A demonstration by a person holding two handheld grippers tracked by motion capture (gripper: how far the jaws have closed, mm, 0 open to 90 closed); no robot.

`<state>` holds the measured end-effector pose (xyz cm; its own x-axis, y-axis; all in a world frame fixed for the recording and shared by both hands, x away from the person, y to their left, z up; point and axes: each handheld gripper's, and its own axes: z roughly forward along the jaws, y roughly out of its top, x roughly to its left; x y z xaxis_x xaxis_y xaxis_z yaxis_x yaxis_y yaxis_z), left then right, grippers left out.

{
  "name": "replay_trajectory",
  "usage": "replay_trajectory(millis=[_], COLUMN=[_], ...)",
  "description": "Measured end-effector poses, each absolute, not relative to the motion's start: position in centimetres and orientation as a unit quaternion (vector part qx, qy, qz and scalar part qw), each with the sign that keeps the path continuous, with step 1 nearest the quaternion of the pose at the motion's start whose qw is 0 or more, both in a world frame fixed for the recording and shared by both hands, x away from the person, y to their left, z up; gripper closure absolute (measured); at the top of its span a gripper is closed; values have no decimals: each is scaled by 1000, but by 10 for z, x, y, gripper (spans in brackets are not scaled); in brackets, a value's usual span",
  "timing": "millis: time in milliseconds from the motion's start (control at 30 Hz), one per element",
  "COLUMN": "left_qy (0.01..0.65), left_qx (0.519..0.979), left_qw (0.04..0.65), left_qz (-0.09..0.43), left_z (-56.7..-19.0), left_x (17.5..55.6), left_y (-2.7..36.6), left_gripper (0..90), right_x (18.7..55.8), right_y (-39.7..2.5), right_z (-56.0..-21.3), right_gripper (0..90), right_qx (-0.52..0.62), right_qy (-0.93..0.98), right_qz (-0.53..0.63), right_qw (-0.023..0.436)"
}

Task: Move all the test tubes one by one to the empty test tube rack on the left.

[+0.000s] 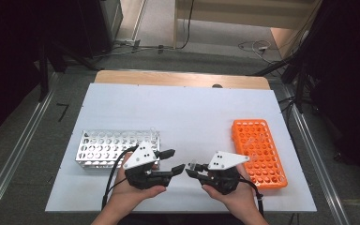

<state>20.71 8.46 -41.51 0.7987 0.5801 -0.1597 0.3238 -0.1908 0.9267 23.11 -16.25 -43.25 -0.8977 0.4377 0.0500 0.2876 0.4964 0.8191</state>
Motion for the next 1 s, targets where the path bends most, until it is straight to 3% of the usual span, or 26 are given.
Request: replay_trajectory(millis=[533,1000], left_qy=[258,249], left_qx=[780,788], left_qw=[559,551], left_qz=[115,116], left_z=[-415,-417], left_x=[199,199], left_y=[68,64], left_gripper=[647,745], right_x=[223,222], right_y=[-148,-148], right_z=[-436,-435], right_gripper=[742,742], right_qx=[194,188], right_qy=[869,869], right_qz=[449,454], right_qw=[70,61])
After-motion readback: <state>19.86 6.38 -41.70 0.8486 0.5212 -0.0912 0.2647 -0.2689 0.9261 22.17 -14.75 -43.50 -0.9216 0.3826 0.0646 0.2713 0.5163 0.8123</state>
